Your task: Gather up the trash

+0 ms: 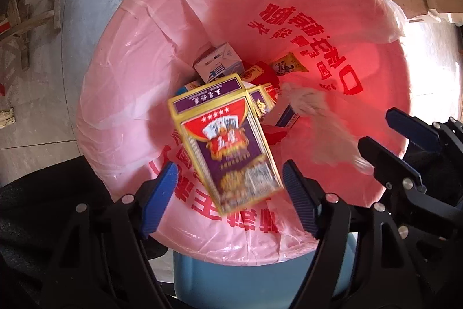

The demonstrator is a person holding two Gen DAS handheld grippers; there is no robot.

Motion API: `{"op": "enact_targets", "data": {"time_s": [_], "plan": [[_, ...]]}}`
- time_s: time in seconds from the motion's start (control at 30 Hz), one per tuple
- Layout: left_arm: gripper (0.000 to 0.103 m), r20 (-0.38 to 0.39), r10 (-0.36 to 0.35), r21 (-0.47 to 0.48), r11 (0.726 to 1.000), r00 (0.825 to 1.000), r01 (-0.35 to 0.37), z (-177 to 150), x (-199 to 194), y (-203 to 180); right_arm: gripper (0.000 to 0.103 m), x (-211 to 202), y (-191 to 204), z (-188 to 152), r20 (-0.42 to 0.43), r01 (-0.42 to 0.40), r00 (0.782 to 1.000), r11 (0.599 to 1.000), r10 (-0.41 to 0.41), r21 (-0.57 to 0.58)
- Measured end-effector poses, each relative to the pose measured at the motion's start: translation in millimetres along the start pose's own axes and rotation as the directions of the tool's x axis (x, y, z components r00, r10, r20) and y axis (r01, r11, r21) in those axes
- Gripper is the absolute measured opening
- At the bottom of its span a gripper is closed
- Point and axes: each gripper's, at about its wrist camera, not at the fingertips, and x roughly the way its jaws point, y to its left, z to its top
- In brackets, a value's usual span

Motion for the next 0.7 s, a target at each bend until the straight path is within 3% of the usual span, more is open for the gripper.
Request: {"op": "enact_targets", "data": {"time_s": [0.1,0.23,0.7], "plan": [[0.075,-0.005,-0.008,-0.009,1.000,1.000,0.008,1.8,1.2,2.3,0.042,1.1,-2.1,0.5,-0.003,-0.011,1.000,1.000,0.011,0.013],[0.078,0.002,0.021,-0.019,1.000,1.000,-0.021,2.7,2.0,4.8,0.053,-0.2,-2.9,0.4,-0.001,-0.008,1.000,1.000,0.008,0.012],[0.078,0.052,0.102,-0.023,0.995,0.993,-0.101,-0.5,-11.9,0.3,0.053,-1.7,-2.6,-1.6,0.002,0.004,1.000,1.000,-0.004,0.018]]}}
